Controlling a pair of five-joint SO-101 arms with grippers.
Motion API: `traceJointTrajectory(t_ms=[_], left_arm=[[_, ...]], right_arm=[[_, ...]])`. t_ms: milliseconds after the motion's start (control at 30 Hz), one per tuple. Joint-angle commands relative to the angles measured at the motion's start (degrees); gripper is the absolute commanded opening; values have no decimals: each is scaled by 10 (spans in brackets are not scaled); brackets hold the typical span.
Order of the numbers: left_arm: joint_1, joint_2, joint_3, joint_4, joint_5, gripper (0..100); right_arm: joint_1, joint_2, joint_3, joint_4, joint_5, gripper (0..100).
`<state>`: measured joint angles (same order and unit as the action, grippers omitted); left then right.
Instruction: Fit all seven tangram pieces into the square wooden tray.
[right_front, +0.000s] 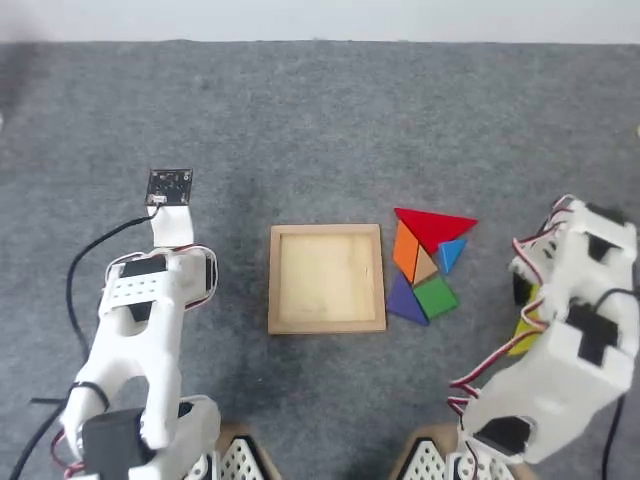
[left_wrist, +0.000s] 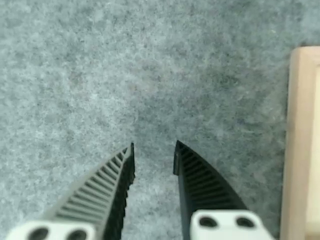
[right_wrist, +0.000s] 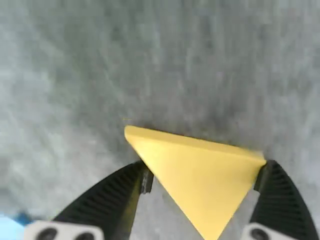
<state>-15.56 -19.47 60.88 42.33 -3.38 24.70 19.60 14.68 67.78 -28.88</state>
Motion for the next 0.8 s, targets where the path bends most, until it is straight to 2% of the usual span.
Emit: traceJointTrajectory(t_ms=[0, 100, 267, 333, 433, 600, 767], left_arm=[[3, -4, -3, -12, -5, 123], [3, -4, -3, -12, -5, 123], [3, -4, -2, -12, -5, 123], [3, -4, -1, -12, -5, 123], [3, -4, -1, -12, -5, 123], [3, -4, -1, -12, -5, 123], [3, -4, -2, -12, -5, 123]], right_arm=[[30, 51, -135, -6, 11, 329], [36, 78, -181, 16, 60, 329], [36, 103, -253, 36, 225, 329], [39, 110, -273, 43, 270, 329], [42, 127, -284, 50, 297, 329], [41, 154, -289, 72, 393, 329], [42, 150, -289, 144, 409, 329]])
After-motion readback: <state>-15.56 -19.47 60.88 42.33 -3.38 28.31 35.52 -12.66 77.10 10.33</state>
